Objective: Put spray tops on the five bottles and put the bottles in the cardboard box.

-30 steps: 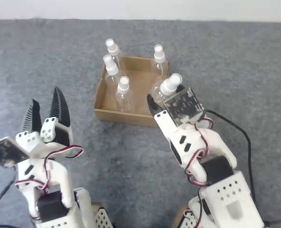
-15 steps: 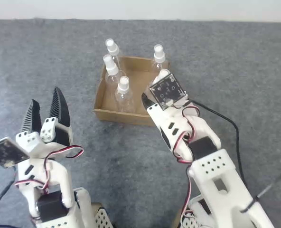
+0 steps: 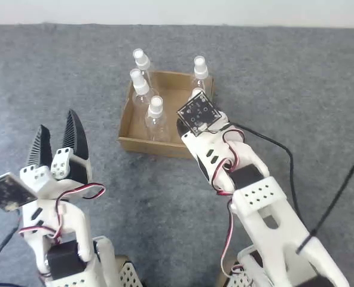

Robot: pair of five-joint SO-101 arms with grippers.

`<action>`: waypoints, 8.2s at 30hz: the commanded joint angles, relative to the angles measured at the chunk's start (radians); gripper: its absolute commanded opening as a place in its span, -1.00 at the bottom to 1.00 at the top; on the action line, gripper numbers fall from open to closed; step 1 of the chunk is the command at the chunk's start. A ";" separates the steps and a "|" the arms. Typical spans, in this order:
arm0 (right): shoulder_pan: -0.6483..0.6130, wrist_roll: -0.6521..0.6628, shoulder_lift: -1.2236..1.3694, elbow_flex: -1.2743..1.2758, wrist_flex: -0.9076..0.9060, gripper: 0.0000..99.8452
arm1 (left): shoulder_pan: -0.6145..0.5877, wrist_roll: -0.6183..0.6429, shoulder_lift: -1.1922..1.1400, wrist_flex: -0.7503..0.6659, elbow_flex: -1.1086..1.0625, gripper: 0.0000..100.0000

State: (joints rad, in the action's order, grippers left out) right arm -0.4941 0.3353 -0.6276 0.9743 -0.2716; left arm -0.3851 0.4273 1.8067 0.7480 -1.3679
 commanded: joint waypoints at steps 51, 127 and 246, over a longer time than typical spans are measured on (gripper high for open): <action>0.015 0.020 0.351 -0.129 0.223 -0.97 | -0.003 0.005 0.014 -0.077 -0.015 -0.58; 0.035 0.038 0.461 -0.140 0.262 -0.39 | -0.003 0.005 0.014 -0.080 -0.015 -0.58; 0.082 -0.075 -0.639 0.388 0.107 -0.99 | 0.255 -0.198 0.014 -0.052 -0.008 -0.97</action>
State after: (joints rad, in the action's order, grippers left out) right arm -0.4189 0.2723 -1.2045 1.3717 -0.1933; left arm -0.1366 0.2325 1.8067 0.7020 -1.3924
